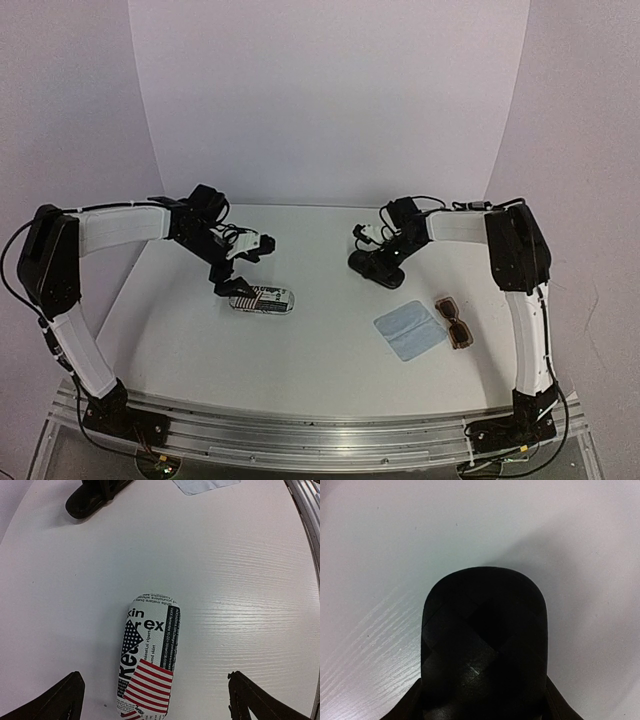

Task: Organize the sunglasses
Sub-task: Open the sunglasses case at the center of the board.

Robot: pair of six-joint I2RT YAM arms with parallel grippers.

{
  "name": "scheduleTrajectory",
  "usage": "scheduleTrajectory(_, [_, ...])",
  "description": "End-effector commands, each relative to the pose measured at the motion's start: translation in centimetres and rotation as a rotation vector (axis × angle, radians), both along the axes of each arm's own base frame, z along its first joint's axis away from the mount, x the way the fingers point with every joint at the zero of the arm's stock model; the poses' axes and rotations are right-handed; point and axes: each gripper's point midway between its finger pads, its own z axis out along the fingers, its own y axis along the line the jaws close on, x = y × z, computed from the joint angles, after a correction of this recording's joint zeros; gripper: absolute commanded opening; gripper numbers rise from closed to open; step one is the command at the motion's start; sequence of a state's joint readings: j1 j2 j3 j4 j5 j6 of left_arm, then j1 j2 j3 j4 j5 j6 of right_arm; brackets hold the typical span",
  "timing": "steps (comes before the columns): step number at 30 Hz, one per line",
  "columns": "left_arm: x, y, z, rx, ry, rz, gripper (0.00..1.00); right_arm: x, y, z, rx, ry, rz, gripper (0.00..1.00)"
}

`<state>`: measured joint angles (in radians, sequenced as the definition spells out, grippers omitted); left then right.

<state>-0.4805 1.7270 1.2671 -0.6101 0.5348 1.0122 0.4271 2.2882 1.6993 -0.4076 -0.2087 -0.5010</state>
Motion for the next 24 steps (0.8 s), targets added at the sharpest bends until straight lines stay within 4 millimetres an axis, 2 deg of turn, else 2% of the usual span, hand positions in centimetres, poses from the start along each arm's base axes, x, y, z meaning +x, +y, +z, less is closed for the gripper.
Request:
scheduleTrajectory(1, [-0.1,-1.6,6.9,-0.228,0.017,0.096,1.00,0.2,2.6,7.5,0.175,-0.047,0.011,0.31])
scheduleTrajectory(5, [-1.6,-2.5,14.9,-0.500,0.021,0.140,1.00,-1.5,6.2,16.9,0.438,-0.153,0.082,0.29])
scheduleTrajectory(7, [-2.3,-2.8,16.5,-0.573,0.091,0.156,1.00,-4.5,8.5,22.4,0.593,-0.230,0.172,0.30])
scheduleTrajectory(9, [-3.0,-3.2,17.7,-0.632,0.183,0.155,1.00,-7.4,10.5,26.5,0.750,-0.301,0.257,0.30])
scheduleTrajectory(10, [-3.1,-3.4,18.4,-0.660,0.215,0.162,1.00,-8.7,11.1,27.9,0.788,-0.322,0.285,0.30])
scheduleTrajectory(14, [-3.2,-3.9,21.8,-0.785,0.282,0.164,1.00,-12.7,14.4,30.6,0.838,-0.379,0.365,0.30])
scheduleTrajectory(16, [-4.0,-4.2,23.9,-0.846,0.320,0.112,1.00,-14.4,15.8,31.7,0.871,-0.394,0.392,0.30])
scheduleTrajectory(18, [-5.1,-4.3,25.6,-0.891,0.359,0.048,1.00,-15.4,16.2,32.5,0.916,-0.394,0.403,0.30])
scheduleTrajectory(21, [-6.2,-4.4,27.0,-0.924,0.361,-0.004,1.00,-16.9,16.9,33.9,0.969,-0.402,0.454,0.30])
scheduleTrajectory(24, [-6.7,-4.5,27.3,-0.930,0.364,-0.043,1.00,-18.1,17.3,34.7,1.010,-0.386,0.508,0.30])
